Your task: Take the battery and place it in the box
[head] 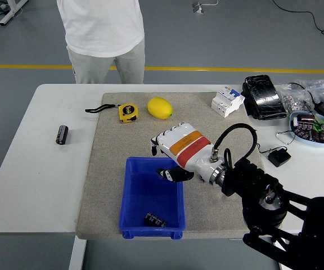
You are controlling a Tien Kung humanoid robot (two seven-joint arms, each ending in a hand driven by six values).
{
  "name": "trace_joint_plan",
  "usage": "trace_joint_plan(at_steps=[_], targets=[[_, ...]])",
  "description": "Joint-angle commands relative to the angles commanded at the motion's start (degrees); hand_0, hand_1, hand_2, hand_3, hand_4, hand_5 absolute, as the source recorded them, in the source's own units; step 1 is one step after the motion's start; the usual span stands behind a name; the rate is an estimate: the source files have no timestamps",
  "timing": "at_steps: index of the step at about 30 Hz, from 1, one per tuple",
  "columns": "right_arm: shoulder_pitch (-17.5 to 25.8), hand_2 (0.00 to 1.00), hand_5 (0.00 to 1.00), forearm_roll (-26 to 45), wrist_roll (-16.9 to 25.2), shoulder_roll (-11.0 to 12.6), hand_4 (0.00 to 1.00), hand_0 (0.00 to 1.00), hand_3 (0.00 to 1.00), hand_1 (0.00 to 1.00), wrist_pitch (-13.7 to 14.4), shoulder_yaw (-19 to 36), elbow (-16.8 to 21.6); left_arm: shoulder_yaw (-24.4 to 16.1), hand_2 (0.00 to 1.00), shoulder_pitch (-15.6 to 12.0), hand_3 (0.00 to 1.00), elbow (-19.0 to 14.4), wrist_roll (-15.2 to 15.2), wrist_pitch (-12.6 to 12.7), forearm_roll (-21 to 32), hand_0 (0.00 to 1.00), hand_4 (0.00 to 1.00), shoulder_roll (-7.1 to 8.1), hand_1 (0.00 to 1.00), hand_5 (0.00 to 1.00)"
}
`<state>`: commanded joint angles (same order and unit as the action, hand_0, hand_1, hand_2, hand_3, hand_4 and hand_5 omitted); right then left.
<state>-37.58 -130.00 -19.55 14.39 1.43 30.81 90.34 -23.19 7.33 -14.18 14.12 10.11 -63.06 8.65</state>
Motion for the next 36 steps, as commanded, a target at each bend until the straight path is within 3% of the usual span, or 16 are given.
trace_joint_plan(at_steps=[1,6,7,18,19,24,25,30,31,36], targets=[[-0.14,0.609,0.266,0.00,0.10,0.24,0.828,0.179,0.579,0.425,-0.04,-0.04,-0.97,-0.02,0.723,0.01,0.627,0.00,0.00,0.02,0.03,0.700,0.649,-0.03,0.678,0.656],[-0.39,0.609,0.266,0.00,0.95,2.20,0.828,0.179,0.579,0.425,-0.70,-0.27,-5.28,0.22,0.723,0.07,0.627,-0.02,-0.08,0.13,0.37,0.700,0.649,-0.19,0.678,0.656],[-0.41,0.654,0.257,0.00,1.13,2.66,0.814,0.193,0.606,0.428,-1.14,-0.34,-5.87,0.24,0.724,0.07,0.627,-0.02,-0.10,0.15,0.42,0.700,0.648,-0.22,0.683,0.655],[0.16,0.674,0.283,0.00,2.58,6.69,0.842,0.200,0.612,0.432,-3.40,-0.55,-7.32,0.32,0.726,0.12,0.627,-0.03,-0.20,0.24,0.45,0.700,0.648,-0.44,0.684,0.655],[0.20,0.682,0.289,0.00,2.71,6.81,0.870,0.266,0.622,0.473,-3.33,-0.76,-7.53,0.29,0.727,0.12,0.626,-0.03,-0.20,0.24,0.40,0.700,0.647,-0.47,0.686,0.654],[0.22,0.682,0.289,0.00,4.29,6.17,0.870,0.266,0.622,0.473,-1.05,-2.33,-10.74,0.42,0.727,0.16,0.626,-0.11,-0.24,0.11,0.30,0.700,0.647,-0.63,0.686,0.654],[0.21,0.669,0.277,0.00,4.81,5.97,0.879,0.378,0.616,0.538,-0.19,-2.65,-11.62,0.45,0.727,0.17,0.626,-0.13,-0.26,0.09,0.31,0.700,0.647,-0.65,0.688,0.655],[0.47,0.669,0.277,0.00,6.37,5.49,0.879,0.378,0.616,0.538,2.78,-3.31,-15.21,0.86,0.727,0.23,0.626,-0.23,-0.42,0.12,0.75,0.700,0.647,-0.75,0.688,0.655],[0.56,0.617,0.232,0.00,6.55,5.48,0.841,0.468,0.572,0.541,3.21,-3.32,-15.59,0.92,0.727,0.21,0.626,-0.24,-0.45,0.15,0.85,0.700,0.647,-0.77,0.688,0.655],[0.76,0.617,0.232,0.00,7.82,5.24,0.841,0.468,0.572,0.541,5.59,-3.26,-17.24,0.91,0.727,0.09,0.626,-0.30,-0.42,0.07,0.64,0.700,0.647,-0.80,0.688,0.655]])
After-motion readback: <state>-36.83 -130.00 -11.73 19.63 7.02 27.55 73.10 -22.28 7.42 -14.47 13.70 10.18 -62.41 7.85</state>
